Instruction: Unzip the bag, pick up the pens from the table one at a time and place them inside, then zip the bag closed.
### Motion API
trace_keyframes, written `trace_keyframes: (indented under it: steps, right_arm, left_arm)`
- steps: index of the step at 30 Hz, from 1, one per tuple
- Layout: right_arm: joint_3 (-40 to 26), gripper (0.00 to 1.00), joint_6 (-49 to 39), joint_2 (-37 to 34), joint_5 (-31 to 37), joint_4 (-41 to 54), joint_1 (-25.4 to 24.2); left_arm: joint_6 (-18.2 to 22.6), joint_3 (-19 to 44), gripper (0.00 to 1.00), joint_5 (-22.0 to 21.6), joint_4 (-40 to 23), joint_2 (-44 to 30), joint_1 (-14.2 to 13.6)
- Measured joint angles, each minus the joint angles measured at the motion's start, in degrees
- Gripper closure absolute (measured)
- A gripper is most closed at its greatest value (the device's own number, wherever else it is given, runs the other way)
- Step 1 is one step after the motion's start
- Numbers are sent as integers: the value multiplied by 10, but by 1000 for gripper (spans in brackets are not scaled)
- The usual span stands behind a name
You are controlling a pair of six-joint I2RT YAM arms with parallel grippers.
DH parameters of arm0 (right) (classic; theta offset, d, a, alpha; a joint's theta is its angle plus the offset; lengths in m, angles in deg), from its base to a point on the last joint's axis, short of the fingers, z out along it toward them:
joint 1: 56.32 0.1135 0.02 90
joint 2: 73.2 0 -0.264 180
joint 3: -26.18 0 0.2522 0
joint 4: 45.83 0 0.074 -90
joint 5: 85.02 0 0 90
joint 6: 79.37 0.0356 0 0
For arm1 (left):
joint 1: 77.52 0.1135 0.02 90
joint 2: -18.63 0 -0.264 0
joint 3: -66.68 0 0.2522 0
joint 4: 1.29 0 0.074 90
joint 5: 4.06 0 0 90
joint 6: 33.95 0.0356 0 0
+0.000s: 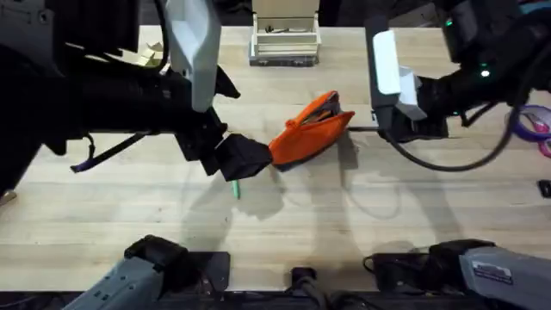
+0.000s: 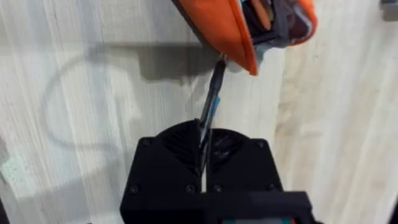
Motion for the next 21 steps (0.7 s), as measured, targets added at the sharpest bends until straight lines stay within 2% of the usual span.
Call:
trace_keyframes:
  steps: [8,21]
  right_arm:
    - [0,970,-4,55,11,8,0]
    - [0,969,-4,101,13,15,0]
  left_arm:
    - [0,0,7,0,0,0,0]
    - [0,0,7,0,0,0,0]
